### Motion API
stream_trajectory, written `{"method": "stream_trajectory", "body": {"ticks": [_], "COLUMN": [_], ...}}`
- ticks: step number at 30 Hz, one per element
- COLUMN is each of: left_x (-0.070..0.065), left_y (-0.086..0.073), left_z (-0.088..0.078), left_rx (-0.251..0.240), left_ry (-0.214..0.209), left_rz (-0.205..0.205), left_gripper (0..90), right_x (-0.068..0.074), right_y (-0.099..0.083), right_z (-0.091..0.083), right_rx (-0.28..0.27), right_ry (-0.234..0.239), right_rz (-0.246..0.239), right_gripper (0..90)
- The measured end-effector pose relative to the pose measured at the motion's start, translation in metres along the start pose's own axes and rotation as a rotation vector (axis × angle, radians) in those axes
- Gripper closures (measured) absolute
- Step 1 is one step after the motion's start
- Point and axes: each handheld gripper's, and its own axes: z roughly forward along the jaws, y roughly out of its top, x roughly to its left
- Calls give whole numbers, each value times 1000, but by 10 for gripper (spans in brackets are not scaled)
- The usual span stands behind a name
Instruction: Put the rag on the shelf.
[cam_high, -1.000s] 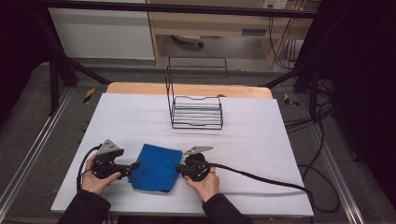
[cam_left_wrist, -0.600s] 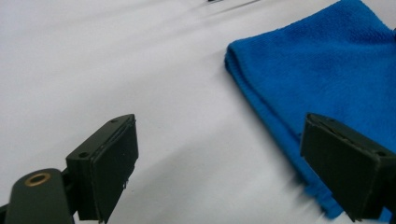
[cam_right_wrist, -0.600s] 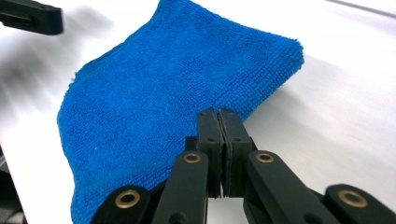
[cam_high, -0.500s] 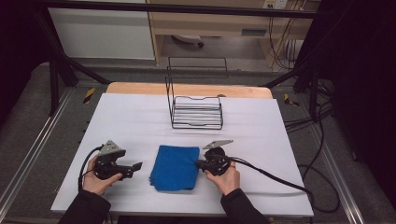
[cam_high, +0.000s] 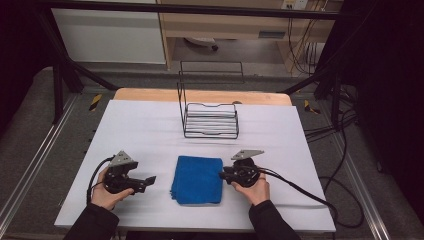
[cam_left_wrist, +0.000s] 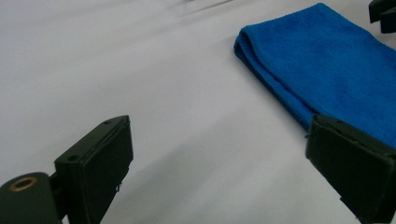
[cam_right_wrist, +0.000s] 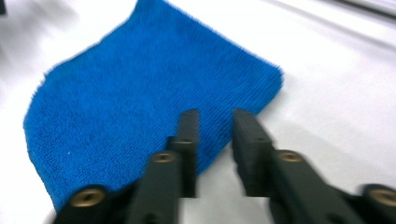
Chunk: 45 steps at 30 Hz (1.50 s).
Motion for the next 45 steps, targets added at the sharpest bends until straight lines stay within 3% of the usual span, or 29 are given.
{"method": "stream_trajectory", "body": {"ticks": [1,2,3,5,8,9,14,20,26,30,34,39,45], "left_x": [-1,-2,-3,-6,-9,-10,-14,-20,-25,-27,-30,-29,-29], "left_y": [2,4,7,13,25,29,49,62,67,68,67,65,64], "left_z": [0,1,2,5,10,13,32,61,86,100,109,111,112], "left_rx": [1,3,-3,-4,-2,-5,-17,-1,32,66,100,123,138], "left_ry": [-2,-7,-8,-9,9,4,10,20,58,29,31,0,-15], "left_rz": [1,3,0,3,10,3,-27,-40,-15,-9,-8,-19,-16], "left_gripper": [77,80,80,83,98,123,180,281,390,490,612,706,735], "right_x": [0,-4,-6,-11,-16,-21,-29,-31,-30,-31,-30,-30,-31], "right_y": [0,-1,-2,-3,-6,-10,-16,-20,-20,-20,-20,-20,-20], "right_z": [0,-7,-10,-16,-19,-22,-24,-25,-27,-27,-27,-27,-27], "right_rx": [0,-39,-59,-82,-100,-125,-123,-107,-119,-112,-106,-105,-100], "right_ry": [0,-7,-12,-15,-14,-16,-20,-22,-22,-21,-15,-4,7], "right_rz": [0,-7,-6,-3,6,10,41,42,36,30,31,38,38], "right_gripper": [643,526,470,371,293,218,119,80,78,80,86,86,87]}}
